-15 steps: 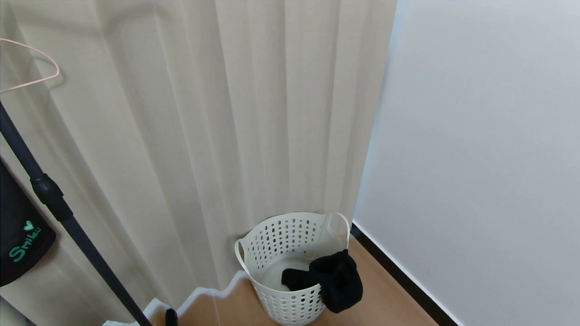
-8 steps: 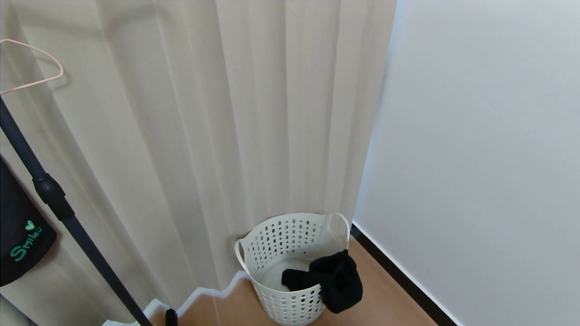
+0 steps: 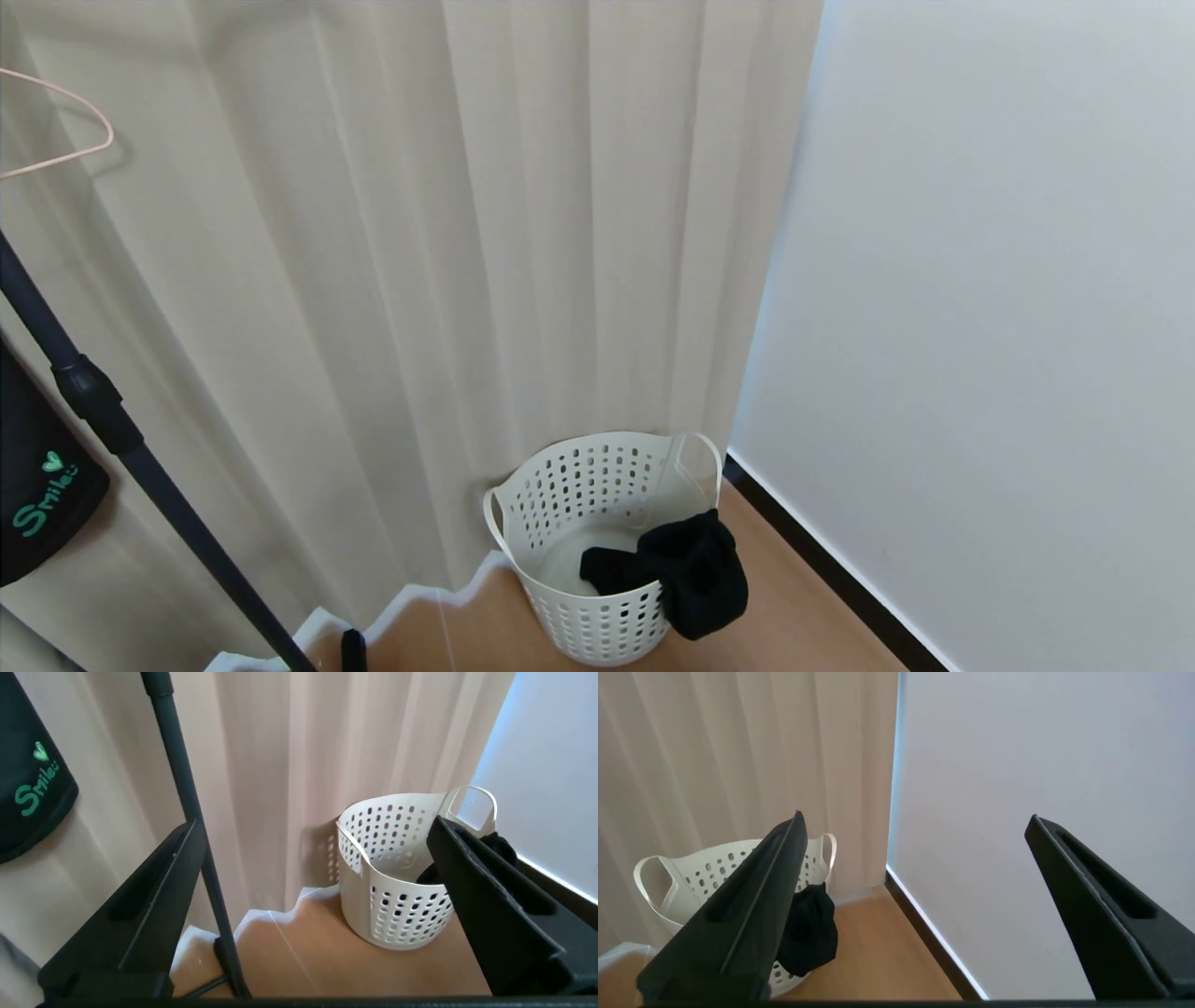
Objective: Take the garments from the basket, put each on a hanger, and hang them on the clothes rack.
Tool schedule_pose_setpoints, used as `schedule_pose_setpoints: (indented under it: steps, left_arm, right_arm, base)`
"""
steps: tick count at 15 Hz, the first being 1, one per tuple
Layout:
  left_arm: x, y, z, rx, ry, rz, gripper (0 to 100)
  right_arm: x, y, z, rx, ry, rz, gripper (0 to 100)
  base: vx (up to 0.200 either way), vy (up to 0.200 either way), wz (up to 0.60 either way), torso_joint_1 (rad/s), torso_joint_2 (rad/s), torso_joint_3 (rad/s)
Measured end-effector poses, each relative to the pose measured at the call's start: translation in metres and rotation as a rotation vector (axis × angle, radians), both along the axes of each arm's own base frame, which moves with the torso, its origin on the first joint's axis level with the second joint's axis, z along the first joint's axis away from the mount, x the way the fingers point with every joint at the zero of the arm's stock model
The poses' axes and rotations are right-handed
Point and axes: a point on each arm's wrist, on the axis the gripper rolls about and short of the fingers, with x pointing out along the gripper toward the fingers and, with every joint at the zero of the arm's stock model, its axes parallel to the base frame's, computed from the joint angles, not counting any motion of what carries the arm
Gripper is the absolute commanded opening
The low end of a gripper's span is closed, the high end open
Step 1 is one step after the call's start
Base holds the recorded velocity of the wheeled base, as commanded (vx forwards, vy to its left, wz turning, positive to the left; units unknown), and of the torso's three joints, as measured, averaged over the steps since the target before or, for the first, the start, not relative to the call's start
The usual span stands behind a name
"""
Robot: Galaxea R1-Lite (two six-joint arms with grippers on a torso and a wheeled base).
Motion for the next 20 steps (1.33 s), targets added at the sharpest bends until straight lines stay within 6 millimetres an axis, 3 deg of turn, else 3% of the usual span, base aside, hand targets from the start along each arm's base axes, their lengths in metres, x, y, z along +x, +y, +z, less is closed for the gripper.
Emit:
schedule_pose_setpoints:
  steps: [20]
  left_arm:
    - [0.0001, 0.0001, 0.0001, 0.002, 0.0, 0.009, 100]
  right_arm:
    - [0.0, 0.0, 0.0001, -0.006, -0.001, 0.0, 100]
  base:
    - [0.0, 0.0, 0.0, 0.003, 0.0, -0.196]
